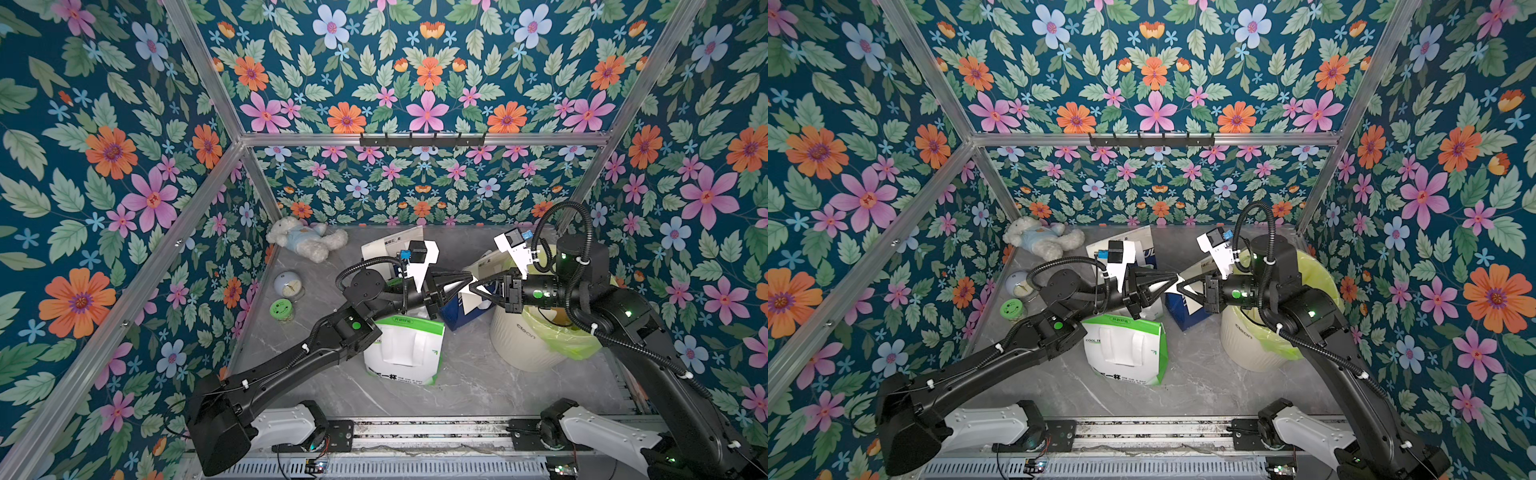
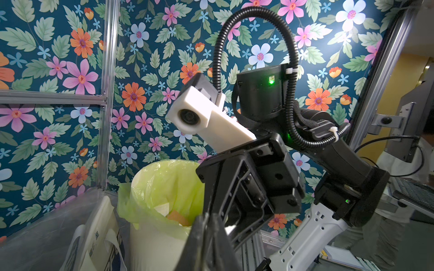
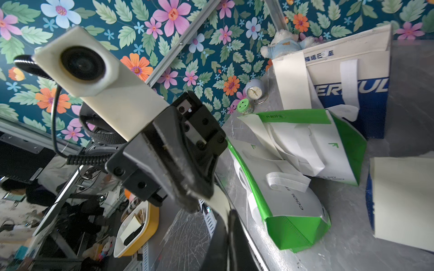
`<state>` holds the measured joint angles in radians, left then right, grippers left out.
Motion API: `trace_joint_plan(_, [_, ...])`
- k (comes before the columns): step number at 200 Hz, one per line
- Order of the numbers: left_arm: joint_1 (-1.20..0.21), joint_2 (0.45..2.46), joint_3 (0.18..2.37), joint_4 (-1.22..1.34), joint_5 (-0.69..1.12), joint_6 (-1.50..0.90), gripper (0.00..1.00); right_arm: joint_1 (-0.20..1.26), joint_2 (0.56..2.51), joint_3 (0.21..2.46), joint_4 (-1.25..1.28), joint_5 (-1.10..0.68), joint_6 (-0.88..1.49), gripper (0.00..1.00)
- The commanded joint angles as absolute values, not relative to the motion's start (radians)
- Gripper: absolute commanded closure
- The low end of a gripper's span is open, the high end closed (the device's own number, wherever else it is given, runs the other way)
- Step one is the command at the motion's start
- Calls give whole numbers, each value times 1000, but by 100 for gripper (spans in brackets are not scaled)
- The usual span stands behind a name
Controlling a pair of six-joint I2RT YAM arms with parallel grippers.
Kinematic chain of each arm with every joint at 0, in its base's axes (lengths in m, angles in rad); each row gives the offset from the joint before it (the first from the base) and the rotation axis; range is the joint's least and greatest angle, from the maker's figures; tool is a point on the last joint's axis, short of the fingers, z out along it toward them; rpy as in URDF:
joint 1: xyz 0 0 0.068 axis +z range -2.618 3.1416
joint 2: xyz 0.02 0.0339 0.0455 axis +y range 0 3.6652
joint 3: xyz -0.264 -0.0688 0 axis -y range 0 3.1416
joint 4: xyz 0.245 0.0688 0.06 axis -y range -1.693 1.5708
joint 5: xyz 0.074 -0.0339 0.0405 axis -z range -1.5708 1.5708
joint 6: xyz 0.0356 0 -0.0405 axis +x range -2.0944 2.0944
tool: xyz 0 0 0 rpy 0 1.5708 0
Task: Shred takeout receipts and throw away
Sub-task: Place the takeout receipt in the trash bin.
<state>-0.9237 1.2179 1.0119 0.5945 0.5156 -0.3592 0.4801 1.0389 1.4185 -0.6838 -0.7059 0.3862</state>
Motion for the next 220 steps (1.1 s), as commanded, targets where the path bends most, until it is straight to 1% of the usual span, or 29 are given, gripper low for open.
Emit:
trace_joint_plan(1, [-924, 1212, 1025, 566, 474, -335, 65, 481, 1009, 1437, -764, -566, 428, 100])
trace_joint_plan(5, [-923, 1211, 1026, 560, 465, -333, 60, 481, 1000, 1440, -783, -537, 431, 100])
trace_joint_plan(6, [-923, 1210, 1026, 558, 462, -333, 57, 481, 997, 1442, -788, -530, 433, 100])
trace_joint_plan(7, [-923, 1210, 1026, 557, 460, -334, 51, 480, 994, 1442, -794, -523, 434, 100])
trace_joint_plan(8, [-923, 1209, 1026, 555, 458, -333, 42, 481, 992, 1443, -800, -513, 436, 100])
trace_joint_plan(9, [-923, 1210, 1026, 555, 455, -332, 37, 481, 990, 1443, -806, -505, 436, 100])
trace_joint_plan(15, [-923, 1206, 1026, 545, 441, -325, 17, 481, 973, 1451, -842, -458, 443, 100])
trace_joint_plan(18, [-924, 1206, 1027, 538, 434, -319, 4, 480, 965, 1456, -859, -432, 445, 100])
trace_joint_plan(21, [-923, 1204, 1029, 531, 427, -310, 1, 480, 958, 1460, -878, -409, 447, 100])
trace_joint_plan(35, [-924, 1191, 1034, 496, 381, -265, 1, 479, 927, 1486, -974, -289, 466, 100])
trace_joint_plan(70, [-924, 1164, 1056, 410, 266, -144, 1, 480, 901, 1583, -1290, 117, 602, 100])
trace_joint_plan(84, [-924, 1165, 1073, 365, 231, -100, 1, 480, 905, 1611, -1395, 238, 652, 100])
trace_joint_plan(111, [-923, 1185, 1118, 254, 179, -27, 1, 480, 933, 1610, -1494, 364, 689, 100])
trace_joint_plan(145, [-924, 1198, 1123, 215, 158, -14, 1, 474, 994, 1581, -1492, 373, 684, 100])
trace_joint_plan(146, [-925, 1199, 1123, 214, 157, -14, 1, 472, 994, 1581, -1490, 370, 684, 99])
trace_joint_plan(150, [-924, 1201, 1124, 207, 157, -14, 1, 468, 995, 1578, -1480, 360, 678, 91])
trace_joint_plan(155, [-924, 1203, 1126, 196, 153, -10, 1, 459, 996, 1576, -1465, 347, 668, 79])
trace_joint_plan(160, [-924, 1206, 1131, 180, 147, -9, 1, 449, 996, 1574, -1451, 323, 657, 68])
trace_joint_plan(164, [-924, 1211, 1136, 166, 143, -9, 1, 440, 996, 1573, -1440, 304, 648, 62])
trace_joint_plan(173, [-923, 1223, 1151, 127, 131, -1, 1, 411, 1000, 1575, -1422, 249, 624, 51])
trace_joint_plan(186, [-924, 1242, 1171, 84, 107, 2, 1, 356, 1011, 1580, -1405, 154, 585, 40])
trace_joint_plan(198, [-923, 1255, 1184, 59, 84, 1, 1, 337, 1029, 1590, -1408, 108, 559, 34])
trace_joint_plan(207, [-923, 1260, 1186, 53, 68, 2, 1, 335, 1046, 1603, -1417, 88, 541, 29])
trace_joint_plan(220, [-923, 1266, 1187, 54, 41, -15, 1, 336, 1069, 1623, -1427, 65, 526, 26])
